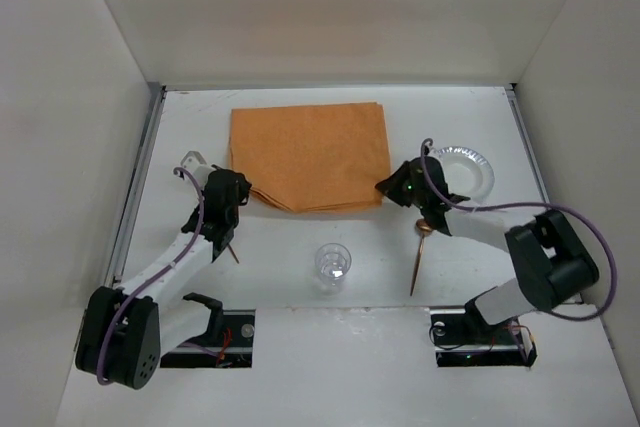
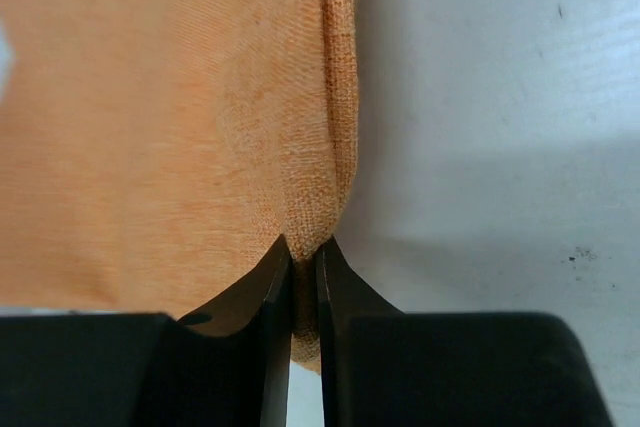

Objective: Set the dinner table for one person

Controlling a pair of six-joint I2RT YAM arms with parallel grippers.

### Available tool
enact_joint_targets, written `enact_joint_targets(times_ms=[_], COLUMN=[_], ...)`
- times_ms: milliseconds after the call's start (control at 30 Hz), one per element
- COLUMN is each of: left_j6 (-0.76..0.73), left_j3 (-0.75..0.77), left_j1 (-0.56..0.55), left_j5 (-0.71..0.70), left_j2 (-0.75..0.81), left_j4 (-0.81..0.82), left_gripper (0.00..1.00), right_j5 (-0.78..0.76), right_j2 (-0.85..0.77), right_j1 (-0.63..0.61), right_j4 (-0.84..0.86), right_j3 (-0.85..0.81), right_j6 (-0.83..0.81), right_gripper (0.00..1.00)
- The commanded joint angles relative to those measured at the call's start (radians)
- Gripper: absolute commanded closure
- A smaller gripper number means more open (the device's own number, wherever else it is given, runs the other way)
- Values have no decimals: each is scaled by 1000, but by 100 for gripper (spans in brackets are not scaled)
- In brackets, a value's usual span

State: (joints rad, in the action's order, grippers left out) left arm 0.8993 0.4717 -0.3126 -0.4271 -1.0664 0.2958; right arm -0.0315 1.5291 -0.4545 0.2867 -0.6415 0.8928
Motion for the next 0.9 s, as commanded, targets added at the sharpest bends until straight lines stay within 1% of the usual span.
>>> enact_joint_targets(times_ms=[0, 100, 167, 233, 333, 400, 467, 533, 567, 633, 733, 800, 867], left_j6=[9, 9, 12, 15, 16, 23, 29, 36, 36, 38, 24, 1, -39], left_j3=[-8, -13, -25, -38, -65, -87, -102, -114, -120, -133, -134, -117, -101], left_j1=[11, 11, 13, 13, 13, 5, 0, -3, -4, -6, 2, 5, -1], left_j5=[14, 24, 24, 21, 13, 10, 10, 1, -5, -30, -64, -76, -100], left_j2=[-16, -33, -35, -21, 11, 28, 40, 63, 78, 115, 163, 197, 230], left_j4=[62, 62, 60, 45, 20, -1, -36, -81, -102, -132, -159, -182, -190], left_gripper=[96, 96, 96, 96, 96, 96, 96, 93, 91, 85, 82, 74, 67], right_j5=[-82, -182, -209, -209, -191, -156, -139, -151, -162, -189, -252, -274, -300], right_j2=[-206, -328, -359, -360, -310, -270, -232, -225, -239, -289, -365, -380, -370], right_j1=[24, 18, 12, 12, 41, 53, 52, 47, 43, 26, 6, -12, -29], right_j4=[48, -55, -113, -139, -149, -143, -147, -150, -155, -185, -240, -283, -303], right_j3=[-29, -63, -66, -29, 37, 77, 88, 103, 109, 111, 83, 51, 36], right_j6=[-46, -109, -124, -111, -94, -86, -89, -89, -91, -94, -139, -170, -184], right_gripper=[93, 93, 93, 93, 93, 90, 80, 64, 56, 45, 34, 30, 29])
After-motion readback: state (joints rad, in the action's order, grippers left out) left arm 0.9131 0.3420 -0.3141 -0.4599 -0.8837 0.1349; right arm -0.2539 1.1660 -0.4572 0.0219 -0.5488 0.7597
